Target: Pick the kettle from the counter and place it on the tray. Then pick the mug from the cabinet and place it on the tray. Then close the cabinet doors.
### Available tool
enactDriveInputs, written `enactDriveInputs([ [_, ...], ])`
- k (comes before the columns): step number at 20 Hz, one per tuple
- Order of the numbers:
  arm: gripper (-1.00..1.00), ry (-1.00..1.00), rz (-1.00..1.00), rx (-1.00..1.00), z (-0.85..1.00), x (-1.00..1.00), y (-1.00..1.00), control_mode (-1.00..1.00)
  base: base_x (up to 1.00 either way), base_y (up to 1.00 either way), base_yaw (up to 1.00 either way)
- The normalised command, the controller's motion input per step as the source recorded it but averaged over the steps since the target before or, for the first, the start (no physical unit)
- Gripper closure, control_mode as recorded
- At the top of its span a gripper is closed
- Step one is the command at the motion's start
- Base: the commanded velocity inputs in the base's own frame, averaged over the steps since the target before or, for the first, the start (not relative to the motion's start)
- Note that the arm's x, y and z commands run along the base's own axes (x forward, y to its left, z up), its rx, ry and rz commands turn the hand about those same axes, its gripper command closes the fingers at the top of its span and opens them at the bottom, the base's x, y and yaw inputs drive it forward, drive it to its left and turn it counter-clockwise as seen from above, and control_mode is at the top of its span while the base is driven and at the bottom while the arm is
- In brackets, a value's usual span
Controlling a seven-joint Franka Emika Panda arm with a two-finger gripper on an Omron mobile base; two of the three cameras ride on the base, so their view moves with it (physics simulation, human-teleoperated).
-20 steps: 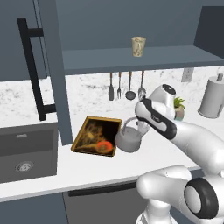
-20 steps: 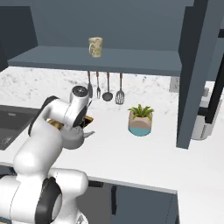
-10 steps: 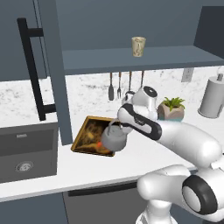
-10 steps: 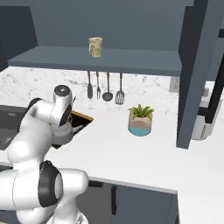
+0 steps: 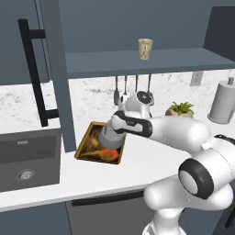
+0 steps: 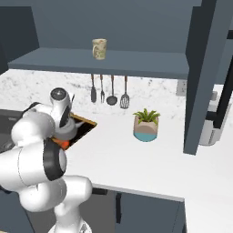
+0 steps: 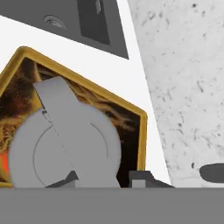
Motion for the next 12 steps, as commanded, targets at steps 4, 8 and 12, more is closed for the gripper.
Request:
enactDriveInputs([
  [4, 1.00, -0.16, 0.00, -0.13, -0.03, 0.34, 0.13, -1.00, 0.00, 0.00, 0.00],
  [8, 1.00, -0.05, 0.00, -0.08, 0.00, 0.35, 0.09, -1.00, 0.00, 0.00, 0.00],
  [12, 1.00, 0.00, 0.00, -0.03, 0.00, 0.35, 0.07, -1.00, 0.00, 0.00, 0.00],
])
